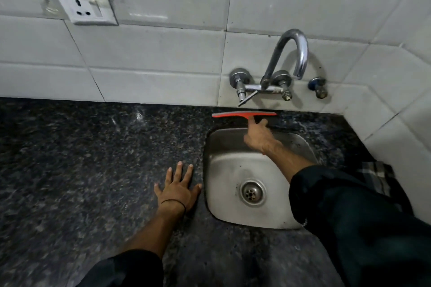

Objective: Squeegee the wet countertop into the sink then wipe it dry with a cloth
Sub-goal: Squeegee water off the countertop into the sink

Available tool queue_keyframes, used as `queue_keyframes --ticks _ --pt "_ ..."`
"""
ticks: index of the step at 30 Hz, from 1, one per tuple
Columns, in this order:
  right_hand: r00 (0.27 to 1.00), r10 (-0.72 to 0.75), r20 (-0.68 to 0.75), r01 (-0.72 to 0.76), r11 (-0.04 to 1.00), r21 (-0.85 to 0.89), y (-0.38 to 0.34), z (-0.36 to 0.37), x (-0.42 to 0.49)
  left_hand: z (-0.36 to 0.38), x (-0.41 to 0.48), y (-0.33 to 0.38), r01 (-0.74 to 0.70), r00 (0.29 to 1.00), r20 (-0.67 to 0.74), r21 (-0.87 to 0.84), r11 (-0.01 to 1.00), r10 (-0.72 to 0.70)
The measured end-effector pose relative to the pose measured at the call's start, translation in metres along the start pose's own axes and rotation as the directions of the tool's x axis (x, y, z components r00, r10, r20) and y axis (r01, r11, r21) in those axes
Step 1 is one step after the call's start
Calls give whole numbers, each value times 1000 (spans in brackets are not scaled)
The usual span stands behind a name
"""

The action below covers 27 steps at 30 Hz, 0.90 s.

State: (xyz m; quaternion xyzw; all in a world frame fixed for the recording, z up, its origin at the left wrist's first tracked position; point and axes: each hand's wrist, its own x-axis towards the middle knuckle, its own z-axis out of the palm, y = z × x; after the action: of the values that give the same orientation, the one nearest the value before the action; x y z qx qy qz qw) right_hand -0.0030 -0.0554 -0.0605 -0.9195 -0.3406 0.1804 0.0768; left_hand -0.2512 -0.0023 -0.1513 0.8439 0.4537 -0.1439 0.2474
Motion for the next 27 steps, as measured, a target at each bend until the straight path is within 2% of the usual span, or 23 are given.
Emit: queue_keyframes --ticks 8,11,16,20,22,24,27 --pt "999 37 -3 -37 998 -57 -29 6 54 -16 24 -7 -48 982 187 106 993 28" --pt "999 41 21 -41 999 -14 -29 12 63 -23 31 -6 -58 966 260 152 987 17" --pt "999 46 17 -45 998 -40 -13 9 34 -40 32 -3 -115 946 322 253 961 28" --pt "994 103 33 -95 977 -189 5 12 -14 -50 37 -10 -193 925 372 286 939 76" --pt "985 138 101 -113 969 -219 14 21 -45 -56 35 -13 -230 924 367 296 927 112" --pt "964 184 191 -159 978 -136 26 33 -75 -58 33 -15 -251 930 334 275 928 153" --pt "937 275 215 -279 960 -10 44 49 -99 -57 26 -14 -261 963 132 234 937 235"
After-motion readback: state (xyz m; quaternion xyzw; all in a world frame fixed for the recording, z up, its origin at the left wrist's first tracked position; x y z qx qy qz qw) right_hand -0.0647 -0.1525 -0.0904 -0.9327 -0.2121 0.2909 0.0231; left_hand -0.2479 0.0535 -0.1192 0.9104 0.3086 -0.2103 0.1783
